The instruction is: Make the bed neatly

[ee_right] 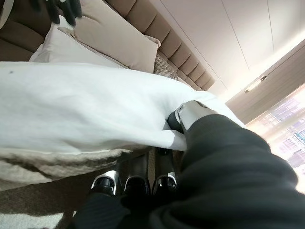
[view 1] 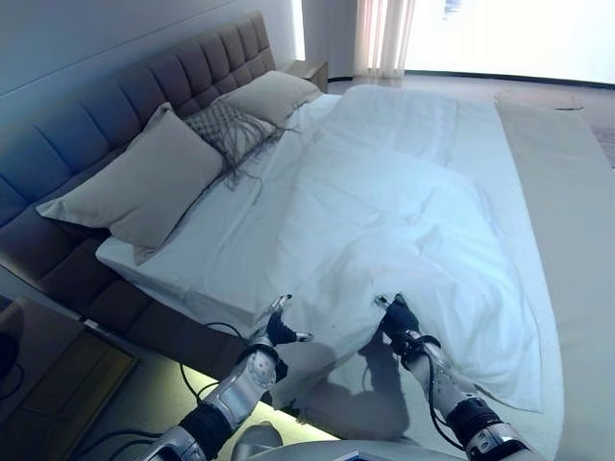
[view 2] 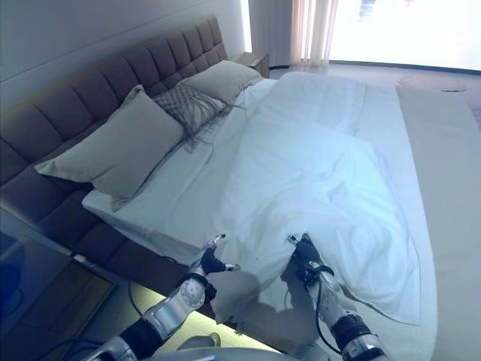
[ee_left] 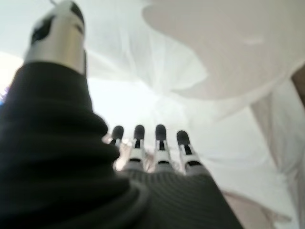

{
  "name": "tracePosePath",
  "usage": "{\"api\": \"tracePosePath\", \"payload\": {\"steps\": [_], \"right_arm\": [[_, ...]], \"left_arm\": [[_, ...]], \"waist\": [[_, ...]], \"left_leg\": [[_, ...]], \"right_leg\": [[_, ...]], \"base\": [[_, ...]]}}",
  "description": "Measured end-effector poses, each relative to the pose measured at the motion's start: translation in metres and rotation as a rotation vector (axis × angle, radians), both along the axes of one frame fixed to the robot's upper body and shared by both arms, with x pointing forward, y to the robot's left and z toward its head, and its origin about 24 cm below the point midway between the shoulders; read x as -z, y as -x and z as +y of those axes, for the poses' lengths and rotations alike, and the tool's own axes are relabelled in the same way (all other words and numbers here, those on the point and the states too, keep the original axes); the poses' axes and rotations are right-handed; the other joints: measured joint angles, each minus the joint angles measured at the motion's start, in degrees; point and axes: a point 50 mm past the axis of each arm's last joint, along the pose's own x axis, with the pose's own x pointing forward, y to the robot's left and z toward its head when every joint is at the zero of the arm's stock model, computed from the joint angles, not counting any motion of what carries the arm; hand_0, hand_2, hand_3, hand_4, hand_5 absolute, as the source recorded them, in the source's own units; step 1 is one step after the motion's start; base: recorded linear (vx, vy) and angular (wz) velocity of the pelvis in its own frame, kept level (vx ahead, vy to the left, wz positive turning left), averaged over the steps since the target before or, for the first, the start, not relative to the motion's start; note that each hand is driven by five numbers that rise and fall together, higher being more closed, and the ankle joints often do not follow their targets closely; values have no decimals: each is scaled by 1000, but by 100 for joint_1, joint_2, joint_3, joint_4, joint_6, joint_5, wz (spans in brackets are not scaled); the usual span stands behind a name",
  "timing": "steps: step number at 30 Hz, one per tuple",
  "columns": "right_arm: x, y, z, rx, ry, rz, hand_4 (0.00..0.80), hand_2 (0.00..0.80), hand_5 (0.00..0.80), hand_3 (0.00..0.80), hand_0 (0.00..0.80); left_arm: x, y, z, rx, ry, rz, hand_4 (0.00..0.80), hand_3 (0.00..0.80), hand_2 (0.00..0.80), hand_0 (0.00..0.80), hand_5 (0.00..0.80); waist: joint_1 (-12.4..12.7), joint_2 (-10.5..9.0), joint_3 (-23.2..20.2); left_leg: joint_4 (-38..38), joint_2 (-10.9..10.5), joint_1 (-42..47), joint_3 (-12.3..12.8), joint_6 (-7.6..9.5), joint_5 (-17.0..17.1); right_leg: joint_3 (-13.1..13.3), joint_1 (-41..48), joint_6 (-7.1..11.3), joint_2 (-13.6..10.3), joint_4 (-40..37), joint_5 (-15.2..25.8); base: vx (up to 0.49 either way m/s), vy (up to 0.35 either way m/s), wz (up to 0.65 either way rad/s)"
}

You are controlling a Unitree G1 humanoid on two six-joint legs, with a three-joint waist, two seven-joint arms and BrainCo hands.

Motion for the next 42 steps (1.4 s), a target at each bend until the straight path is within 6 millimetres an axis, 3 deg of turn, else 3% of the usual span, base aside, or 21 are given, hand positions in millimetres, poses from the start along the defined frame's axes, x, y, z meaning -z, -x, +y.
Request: {"api": "tracePosePath", "payload": {"steps": [5, 13, 22, 30, 36, 42], "right_arm": [[-4, -8, 5, -6, 4, 15, 800, 800, 800, 800, 800], [-27, -23, 17, -3, -5, -50, 800, 800, 800, 800, 800], [-34, -28, 26, 37, -5, -45, 800, 800, 800, 800, 800], [-44, -30, 31, 28, -6, -75, 800, 800, 800, 800, 800], [-72, -45, 47, -44, 2, -179, 800, 800, 800, 800, 800], [-113, -72, 51, -124, 84, -282, 800, 800, 800, 800, 800]], "left_arm": [[-1, -2, -9, 4, 37, 10, 0, 0, 0, 0, 0], [-24, -24, -18, 7, 27, -120, 0, 0, 0, 0, 0], [-27, -31, -3, -165, 11, -146, 0, 0, 0, 0, 0], [-32, -36, 3, -178, -44, -189, 0, 0, 0, 0, 0], [-47, -51, -5, -169, 21, -225, 0, 0, 0, 0, 0], [-68, -65, -42, -74, 172, -227, 0, 0, 0, 0, 0]], "waist": [[-3, -69, 88], [-112, -31, 283], [-127, 75, 426], [-155, 102, 533], [-246, 124, 612], [-500, 370, 1012]], "left_leg": [[112, 24, -103, 59, -82, -57], [143, 29, -184, 142, -102, -59], [141, 51, -63, 163, -101, -63], [215, 64, -22, 175, -162, -107], [523, 43, -852, 231, -222, -98], [616, -132, -1224, 270, -210, -90]], "right_leg": [[31, -111, 4, -2, 6, 3], [-50, -104, 45, -28, -70, 78], [-140, 75, 87, -27, -125, 67], [-117, 66, 91, -47, -78, 57], [141, -918, -25, -127, 276, 104], [466, -1566, -46, -305, 566, 102]], "base": [[-50, -53, -6], [-12, -11, 0], [59, -70, 1], [-16, -81, -3], [-245, 50, -9], [-84, 194, -8]]}}
